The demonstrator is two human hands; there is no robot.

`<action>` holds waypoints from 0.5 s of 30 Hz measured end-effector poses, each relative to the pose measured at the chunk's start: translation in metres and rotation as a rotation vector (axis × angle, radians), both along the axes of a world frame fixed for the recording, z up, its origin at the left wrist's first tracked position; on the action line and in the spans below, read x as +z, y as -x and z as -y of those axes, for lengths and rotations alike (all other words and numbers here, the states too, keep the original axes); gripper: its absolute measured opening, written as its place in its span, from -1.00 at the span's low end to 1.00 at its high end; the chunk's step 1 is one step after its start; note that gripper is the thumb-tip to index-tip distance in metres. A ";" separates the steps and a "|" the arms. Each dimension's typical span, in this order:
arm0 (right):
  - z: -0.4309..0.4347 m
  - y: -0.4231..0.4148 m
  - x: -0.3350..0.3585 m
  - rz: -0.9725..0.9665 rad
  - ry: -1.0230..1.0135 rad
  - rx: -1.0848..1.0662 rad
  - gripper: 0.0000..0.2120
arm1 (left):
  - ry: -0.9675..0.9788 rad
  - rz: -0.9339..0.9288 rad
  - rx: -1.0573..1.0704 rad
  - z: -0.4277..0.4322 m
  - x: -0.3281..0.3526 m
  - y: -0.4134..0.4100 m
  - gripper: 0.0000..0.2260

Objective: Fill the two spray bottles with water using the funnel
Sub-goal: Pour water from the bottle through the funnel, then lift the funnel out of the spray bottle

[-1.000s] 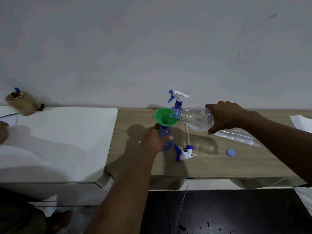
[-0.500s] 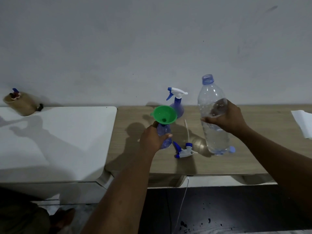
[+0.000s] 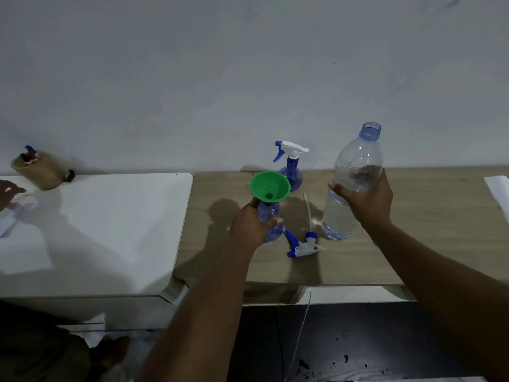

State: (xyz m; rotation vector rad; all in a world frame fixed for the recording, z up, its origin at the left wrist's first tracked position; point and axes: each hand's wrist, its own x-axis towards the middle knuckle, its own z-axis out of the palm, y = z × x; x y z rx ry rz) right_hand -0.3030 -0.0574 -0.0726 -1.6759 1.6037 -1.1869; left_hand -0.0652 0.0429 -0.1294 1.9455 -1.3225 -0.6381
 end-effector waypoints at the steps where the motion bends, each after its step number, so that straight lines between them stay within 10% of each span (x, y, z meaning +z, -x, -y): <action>1: -0.001 0.000 -0.001 0.016 -0.001 -0.005 -0.19 | -0.013 -0.004 -0.002 0.000 0.001 0.000 -0.51; 11: -0.005 0.010 -0.012 0.056 -0.087 0.068 -0.04 | -0.077 -0.087 0.013 -0.004 0.008 0.005 -0.51; 15: -0.040 0.005 -0.029 0.013 0.202 -0.170 -0.15 | -0.067 -0.096 -0.001 -0.003 0.007 0.004 -0.53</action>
